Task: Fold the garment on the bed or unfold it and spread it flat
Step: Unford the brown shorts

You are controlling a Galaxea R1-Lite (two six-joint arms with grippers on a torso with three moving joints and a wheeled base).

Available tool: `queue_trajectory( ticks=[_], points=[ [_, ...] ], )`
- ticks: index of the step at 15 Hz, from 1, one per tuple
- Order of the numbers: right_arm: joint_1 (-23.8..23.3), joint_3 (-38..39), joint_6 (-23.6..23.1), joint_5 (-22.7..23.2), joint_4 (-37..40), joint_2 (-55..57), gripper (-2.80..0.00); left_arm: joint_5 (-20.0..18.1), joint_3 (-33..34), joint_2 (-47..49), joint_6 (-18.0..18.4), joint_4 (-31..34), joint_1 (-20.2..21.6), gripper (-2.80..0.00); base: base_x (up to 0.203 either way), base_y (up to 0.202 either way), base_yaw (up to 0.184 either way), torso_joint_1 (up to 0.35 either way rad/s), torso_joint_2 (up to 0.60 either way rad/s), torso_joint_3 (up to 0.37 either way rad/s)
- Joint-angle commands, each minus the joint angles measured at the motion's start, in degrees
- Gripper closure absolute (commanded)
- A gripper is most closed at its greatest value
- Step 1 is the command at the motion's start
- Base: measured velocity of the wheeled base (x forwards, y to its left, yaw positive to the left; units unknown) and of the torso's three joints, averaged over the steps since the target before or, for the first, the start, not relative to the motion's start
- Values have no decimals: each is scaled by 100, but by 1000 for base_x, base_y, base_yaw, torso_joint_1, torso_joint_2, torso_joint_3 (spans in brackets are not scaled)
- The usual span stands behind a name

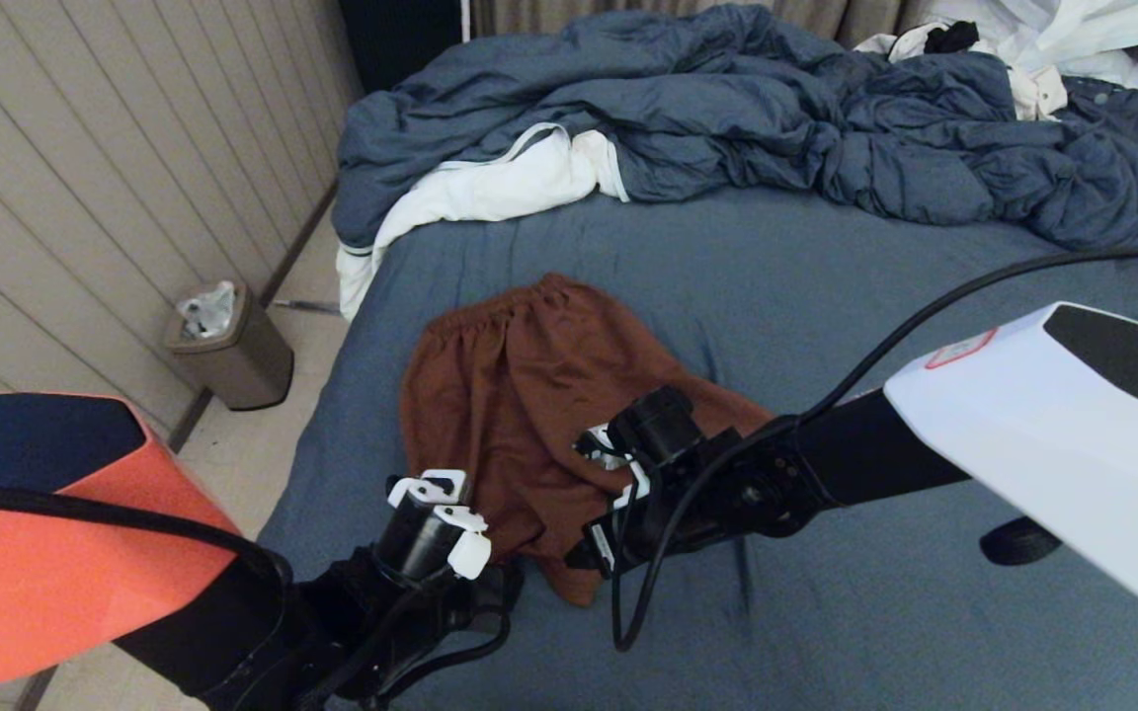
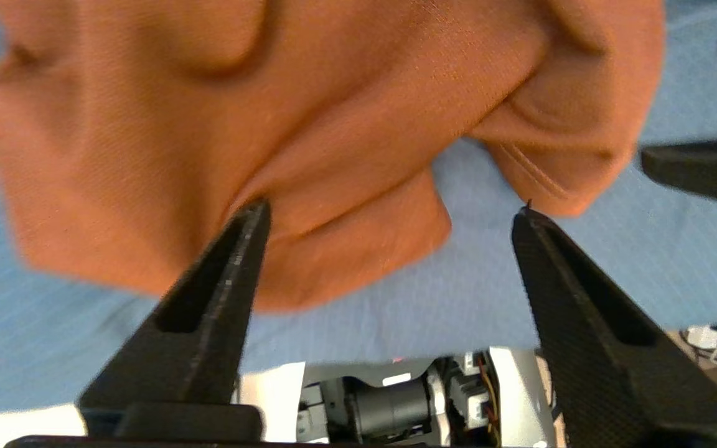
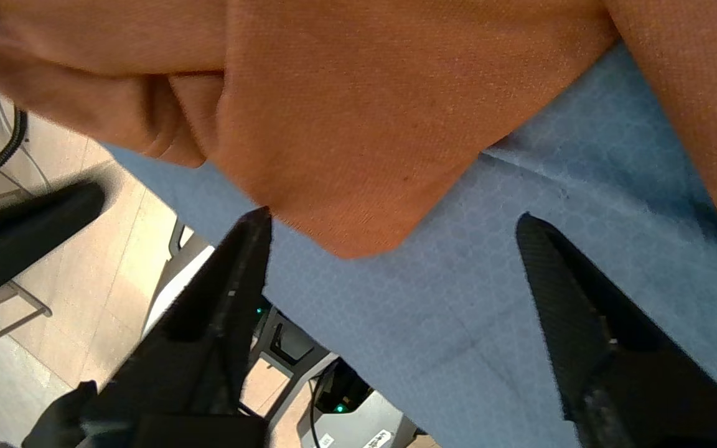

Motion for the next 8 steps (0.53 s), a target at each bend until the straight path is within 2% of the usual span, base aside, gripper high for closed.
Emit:
queue_trajectory(
  ticks=[1, 5, 8],
  points=[
    [1, -67, 18, 9, -13, 155, -280, 33, 255, -325, 26, -32, -104, -280, 0, 0, 0, 0, 0, 0],
    [41, -185, 141, 2, -21, 335, -280, 1, 430, 90, -28, -98, -217, -280, 0, 0, 0, 0, 0, 0],
    [42, -253, 303, 0, -113, 444, -280, 54, 334, 519, -9, -480, -219, -280, 0, 0, 0, 0, 0, 0]
  ],
)
